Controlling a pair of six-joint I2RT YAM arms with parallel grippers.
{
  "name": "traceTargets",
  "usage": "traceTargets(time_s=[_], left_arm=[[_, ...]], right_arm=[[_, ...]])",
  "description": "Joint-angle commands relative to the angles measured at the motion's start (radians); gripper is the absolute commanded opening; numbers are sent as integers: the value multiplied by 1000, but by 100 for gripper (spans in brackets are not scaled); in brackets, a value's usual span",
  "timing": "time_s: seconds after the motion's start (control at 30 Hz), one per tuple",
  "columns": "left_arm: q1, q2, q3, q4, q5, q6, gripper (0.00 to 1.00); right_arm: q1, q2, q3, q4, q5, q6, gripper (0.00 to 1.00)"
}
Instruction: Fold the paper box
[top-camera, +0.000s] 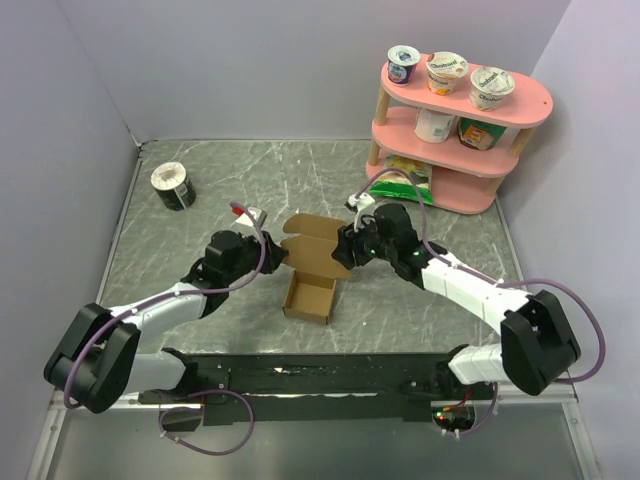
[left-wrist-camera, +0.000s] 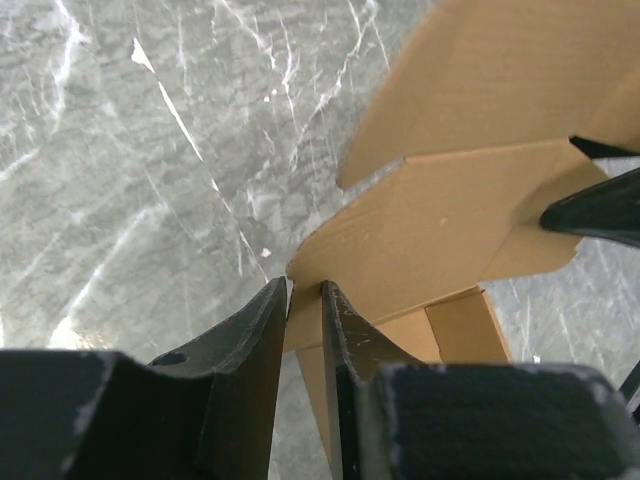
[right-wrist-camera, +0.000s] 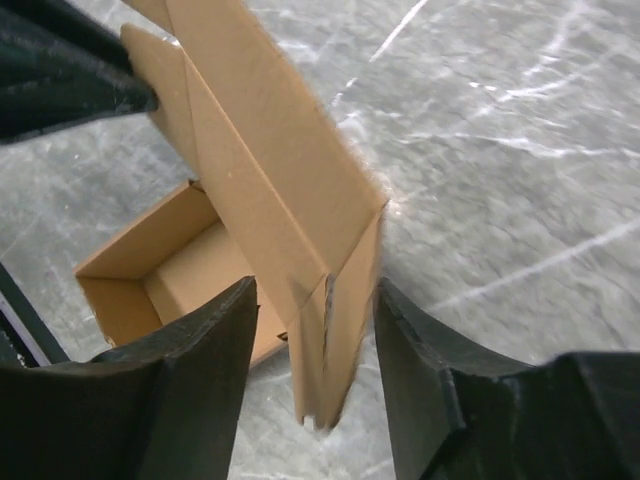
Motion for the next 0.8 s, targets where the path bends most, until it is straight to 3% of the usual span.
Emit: traceTargets(time_s=[0.0,0.57,0.77], left_arm=[[-52,4,56,-27,-104,44,27],[-96,-23,45,-33,-147,47,22],[-110,-45,35,-24,-154,36,20]], right_arm=[[7,-88,0,-39,74,40,60],[4,-93,-37,-96,109,77,60],[5,-88,-45,-65,86,98,40]])
